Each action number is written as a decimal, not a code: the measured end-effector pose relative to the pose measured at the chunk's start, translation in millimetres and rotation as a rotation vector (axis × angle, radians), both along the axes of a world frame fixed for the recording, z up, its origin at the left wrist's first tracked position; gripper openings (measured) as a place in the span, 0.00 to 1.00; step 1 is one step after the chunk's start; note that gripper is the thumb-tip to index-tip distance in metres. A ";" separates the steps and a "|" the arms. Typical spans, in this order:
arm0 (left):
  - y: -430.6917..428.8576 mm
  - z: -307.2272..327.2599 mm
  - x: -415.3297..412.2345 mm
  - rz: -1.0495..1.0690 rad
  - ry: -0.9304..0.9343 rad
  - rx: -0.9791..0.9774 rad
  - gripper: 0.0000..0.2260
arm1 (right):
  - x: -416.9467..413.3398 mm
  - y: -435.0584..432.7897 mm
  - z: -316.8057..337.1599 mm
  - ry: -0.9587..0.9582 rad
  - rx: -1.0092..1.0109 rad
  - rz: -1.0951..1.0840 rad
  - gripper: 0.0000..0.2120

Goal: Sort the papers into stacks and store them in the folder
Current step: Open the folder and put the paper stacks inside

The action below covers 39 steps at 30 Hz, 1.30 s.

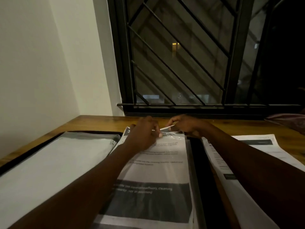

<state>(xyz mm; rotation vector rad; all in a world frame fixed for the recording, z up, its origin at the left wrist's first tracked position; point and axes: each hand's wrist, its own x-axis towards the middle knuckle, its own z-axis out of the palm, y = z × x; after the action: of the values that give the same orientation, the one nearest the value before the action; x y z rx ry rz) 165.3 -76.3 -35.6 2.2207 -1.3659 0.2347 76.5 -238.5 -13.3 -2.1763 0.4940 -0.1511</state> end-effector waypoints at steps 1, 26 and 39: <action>0.3 -0.8 -2.8 0.007 -0.012 0.003 0.10 | -4.3 2.0 0.3 0.022 -0.023 0.009 0.04; 3.8 -14.1 -19.2 0.151 -0.069 -0.043 0.03 | -34.9 32.0 -18.3 -0.179 -0.151 -0.001 0.22; 47.2 4.7 -51.2 0.018 0.130 -0.153 0.25 | -96.0 83.1 -1.8 -0.095 0.444 -0.008 0.13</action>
<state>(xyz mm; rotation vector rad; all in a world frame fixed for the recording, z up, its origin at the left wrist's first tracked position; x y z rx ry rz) 114.1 -29.1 -30.9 2.0845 -1.2183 0.1915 -19.5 -155.4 -15.1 -1.7258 0.4349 -0.1345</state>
